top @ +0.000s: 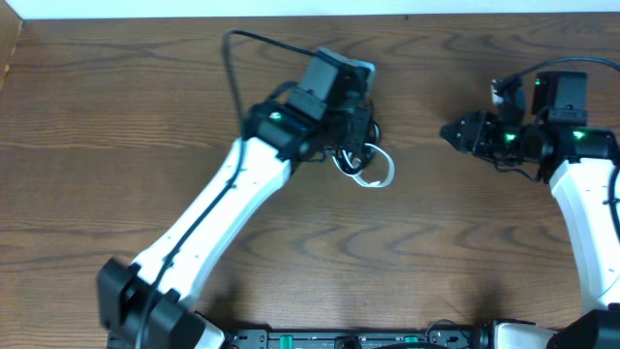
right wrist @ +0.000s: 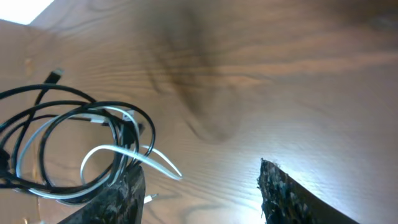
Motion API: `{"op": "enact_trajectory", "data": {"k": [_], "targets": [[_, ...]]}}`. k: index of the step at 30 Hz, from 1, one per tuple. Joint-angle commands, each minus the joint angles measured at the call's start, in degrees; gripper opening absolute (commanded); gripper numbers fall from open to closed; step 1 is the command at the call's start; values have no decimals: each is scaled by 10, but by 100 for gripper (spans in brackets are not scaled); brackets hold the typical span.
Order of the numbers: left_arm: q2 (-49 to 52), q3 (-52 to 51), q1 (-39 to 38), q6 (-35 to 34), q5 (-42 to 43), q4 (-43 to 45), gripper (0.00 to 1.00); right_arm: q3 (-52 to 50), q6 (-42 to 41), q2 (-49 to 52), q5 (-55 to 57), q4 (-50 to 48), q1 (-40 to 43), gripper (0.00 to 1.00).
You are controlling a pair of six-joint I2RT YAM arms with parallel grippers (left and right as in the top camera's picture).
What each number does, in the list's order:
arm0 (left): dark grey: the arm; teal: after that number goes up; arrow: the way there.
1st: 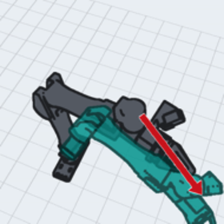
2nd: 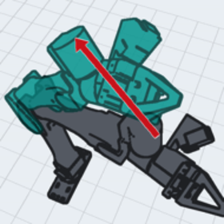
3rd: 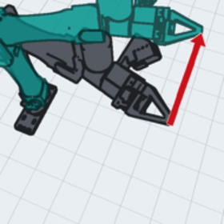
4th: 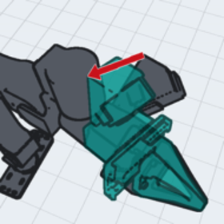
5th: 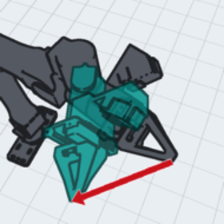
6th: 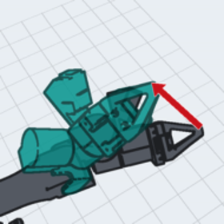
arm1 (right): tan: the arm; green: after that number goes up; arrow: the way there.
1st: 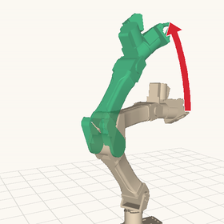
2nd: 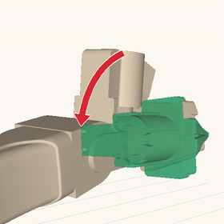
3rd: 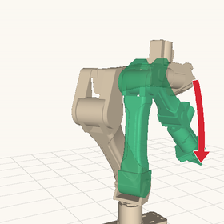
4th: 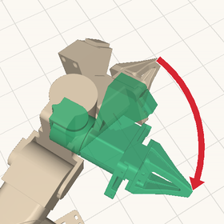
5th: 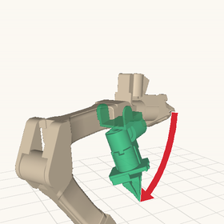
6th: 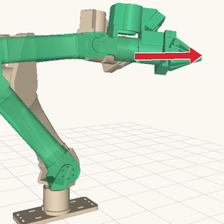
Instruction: Untangle cables
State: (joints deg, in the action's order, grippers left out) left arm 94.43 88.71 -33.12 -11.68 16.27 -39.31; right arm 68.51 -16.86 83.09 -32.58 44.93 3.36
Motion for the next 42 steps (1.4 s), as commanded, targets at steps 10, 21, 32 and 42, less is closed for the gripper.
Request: {"op": "enact_trajectory", "data": {"k": [10,21,32,42], "targets": [[-20,4,75,-41,142,-5,7,0,-92,14,-39,-89,-111,47],[-20,4,89,-71,183,-5,8,0,-136,102,-11,-162,-200,46],[-23,4,105,-75,183,-6,7,0,-210,195,183,-126,-221,33],[-48,4,158,-75,183,-13,7,0,-163,205,284,-30,-173,17]]}}
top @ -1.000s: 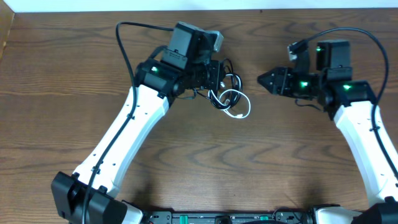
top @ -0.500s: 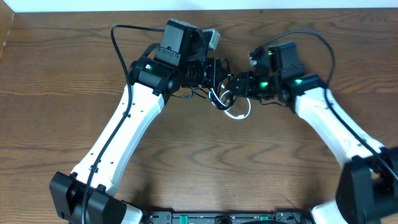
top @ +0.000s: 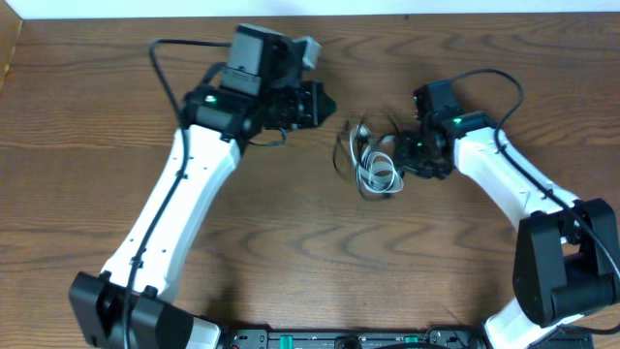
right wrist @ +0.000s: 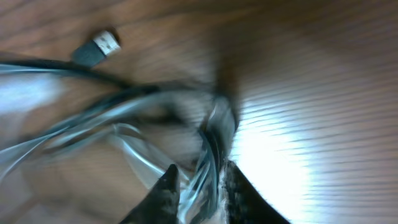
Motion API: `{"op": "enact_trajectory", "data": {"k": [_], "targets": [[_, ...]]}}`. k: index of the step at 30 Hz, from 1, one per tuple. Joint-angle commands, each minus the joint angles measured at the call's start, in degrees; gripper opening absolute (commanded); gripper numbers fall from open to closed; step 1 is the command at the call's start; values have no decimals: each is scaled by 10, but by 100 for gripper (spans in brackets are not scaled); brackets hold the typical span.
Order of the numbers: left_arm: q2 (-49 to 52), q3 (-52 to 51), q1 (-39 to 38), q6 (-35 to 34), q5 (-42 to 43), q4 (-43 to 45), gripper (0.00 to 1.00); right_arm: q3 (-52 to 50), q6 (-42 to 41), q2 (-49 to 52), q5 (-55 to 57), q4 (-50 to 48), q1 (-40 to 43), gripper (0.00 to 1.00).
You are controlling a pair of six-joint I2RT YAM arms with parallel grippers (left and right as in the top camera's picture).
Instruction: Untangle cables
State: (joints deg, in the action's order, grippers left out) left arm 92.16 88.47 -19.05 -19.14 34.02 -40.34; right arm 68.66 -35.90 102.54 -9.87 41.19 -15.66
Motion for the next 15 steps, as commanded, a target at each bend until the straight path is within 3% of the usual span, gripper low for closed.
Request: {"op": "enact_trajectory", "data": {"k": [1,2,10,12,15], "targets": [[-26,7,22,0,5,-7,7,-1,32,10,57,14,23,9],[-26,7,26,2,5,-9,7,-1,35,10,56,18,28,1],[-22,5,27,37,-30,-34,7,0,144,0,-65,-6,42,1],[-18,-1,20,42,-33,-33,7,0,153,-2,-96,-23,44,8],[-6,-7,11,45,-37,-33,8,0,153,-2,-129,-56,44,32]]}}
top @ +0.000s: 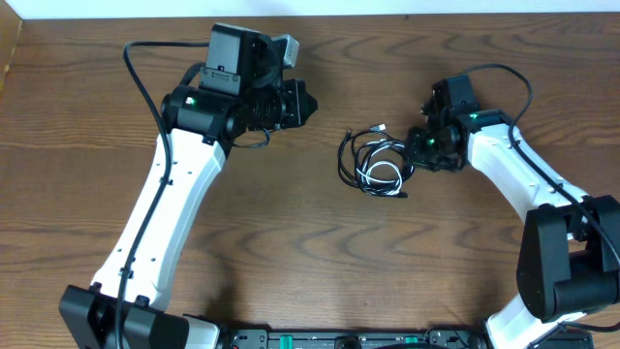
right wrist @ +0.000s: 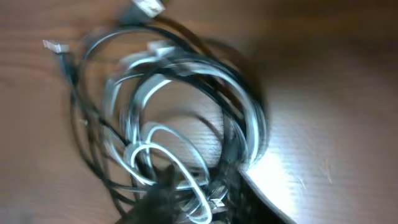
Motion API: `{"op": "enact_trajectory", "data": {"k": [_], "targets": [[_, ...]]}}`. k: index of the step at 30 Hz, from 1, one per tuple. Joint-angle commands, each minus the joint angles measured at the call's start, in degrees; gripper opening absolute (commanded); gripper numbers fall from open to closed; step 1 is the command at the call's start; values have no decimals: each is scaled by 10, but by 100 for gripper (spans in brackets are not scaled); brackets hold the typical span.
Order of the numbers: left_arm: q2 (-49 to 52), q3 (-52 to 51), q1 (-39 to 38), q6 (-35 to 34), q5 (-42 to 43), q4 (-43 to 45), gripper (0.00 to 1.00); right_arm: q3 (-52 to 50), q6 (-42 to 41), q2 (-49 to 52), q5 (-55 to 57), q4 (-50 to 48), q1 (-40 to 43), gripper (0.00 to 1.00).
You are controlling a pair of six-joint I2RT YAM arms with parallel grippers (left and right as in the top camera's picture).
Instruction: Untangle cables
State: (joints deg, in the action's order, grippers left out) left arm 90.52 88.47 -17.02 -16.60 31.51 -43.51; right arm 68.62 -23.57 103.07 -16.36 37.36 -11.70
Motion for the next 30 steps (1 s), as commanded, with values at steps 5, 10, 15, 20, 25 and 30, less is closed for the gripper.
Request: {"op": "enact_trajectory", "data": {"k": [5,10,15,20,25,30], "targets": [[47,-10,-22,20,-11,-2,21,0,-4,-7,-56,-40,8,40],[92,-10,-42,19,-11,-2,34,0,-40,-7,-50,-31,35,47],[145,-10,-69,14,-21,-4,40,0,-40,-7,-50,-8,61,48],[196,-10,-90,-45,-104,-8,40,0,-29,-7,-50,6,64,49],[251,-10,-108,-110,-117,-8,36,0,-25,-7,-45,12,64,50],[285,-10,-120,-146,-116,-7,33,0,-25,-7,-45,12,64,51]]}}
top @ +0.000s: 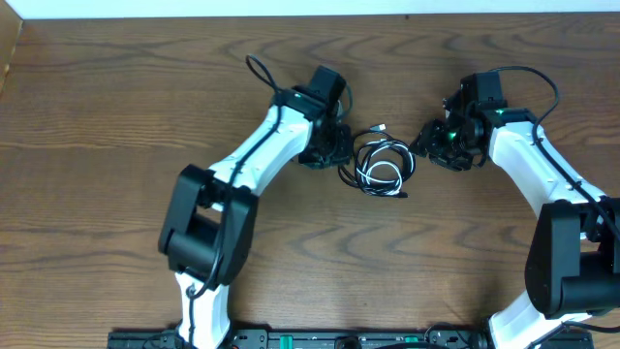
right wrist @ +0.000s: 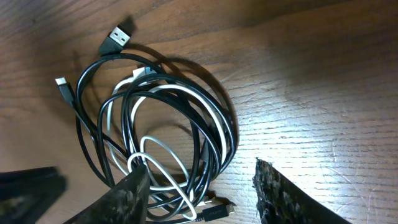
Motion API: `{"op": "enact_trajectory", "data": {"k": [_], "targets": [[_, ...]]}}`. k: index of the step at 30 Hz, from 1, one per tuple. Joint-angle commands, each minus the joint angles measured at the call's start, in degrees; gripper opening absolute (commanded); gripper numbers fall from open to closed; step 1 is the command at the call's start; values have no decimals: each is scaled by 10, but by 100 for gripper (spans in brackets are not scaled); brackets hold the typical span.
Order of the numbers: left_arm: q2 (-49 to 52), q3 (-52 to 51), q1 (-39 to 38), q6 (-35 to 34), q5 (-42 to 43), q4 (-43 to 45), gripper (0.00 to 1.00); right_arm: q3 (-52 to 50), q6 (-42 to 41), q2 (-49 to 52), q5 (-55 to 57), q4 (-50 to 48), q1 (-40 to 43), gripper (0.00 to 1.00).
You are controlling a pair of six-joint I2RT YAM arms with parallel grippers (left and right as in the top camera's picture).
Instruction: Untangle cables
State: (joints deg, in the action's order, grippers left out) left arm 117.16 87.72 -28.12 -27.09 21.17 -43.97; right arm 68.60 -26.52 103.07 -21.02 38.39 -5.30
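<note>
A tangled bundle of black and white cables [top: 379, 165] lies coiled on the wooden table, a USB plug [right wrist: 118, 36] sticking out at its far side. My right gripper [top: 426, 143] stands open just right of the bundle. In the right wrist view the coil [right wrist: 163, 134] fills the left half, and the right gripper [right wrist: 199, 169] has one finger [right wrist: 127, 196] over the coil's lower loops and the other on bare wood. My left gripper [top: 336, 150] sits at the bundle's left edge. Whether it holds a strand is hidden.
The brown wooden table [top: 116, 194] stretches around the bundle on all sides. A black cable of the left arm [top: 260, 70] loops up behind that arm. The table's far edge [top: 310, 15] runs along the top.
My right gripper has opened, let go of the bundle's right side and now sits a little to its right. My left arm has come from the upper left to the bundle's left edge.
My left gripper was over the bundle while the right one stood open far to the right. Then the left arm was back at the upper left and the right gripper was shut on the bundle's right side. Now the right is open and the left is at the bundle.
</note>
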Motion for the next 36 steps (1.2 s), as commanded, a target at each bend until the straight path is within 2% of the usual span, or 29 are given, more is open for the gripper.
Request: {"op": "enact_trajectory", "data": {"k": [1,4,7,12,14,21,28,36], "targets": [[23,-3,-12,-41,-13,-2,33,0,5,-7,1,2,0,52],[28,-3,-22,-41,-11,-2,34,0,9,-7,1,4,0,53],[28,-3,-37,-41,-11,-10,47,0,9,-7,1,7,0,53],[28,-11,-59,-43,-13,13,59,0,9,-7,1,15,0,54],[28,-13,-62,-54,-14,23,60,0,10,-7,1,17,0,53],[28,-25,-63,-101,-71,25,56,0,18,-7,1,24,0,53],[28,-50,-64,-140,-73,45,53,0,20,-7,1,28,0,53],[28,-77,-64,-148,-73,72,43,0,30,-7,1,28,0,55]]}}
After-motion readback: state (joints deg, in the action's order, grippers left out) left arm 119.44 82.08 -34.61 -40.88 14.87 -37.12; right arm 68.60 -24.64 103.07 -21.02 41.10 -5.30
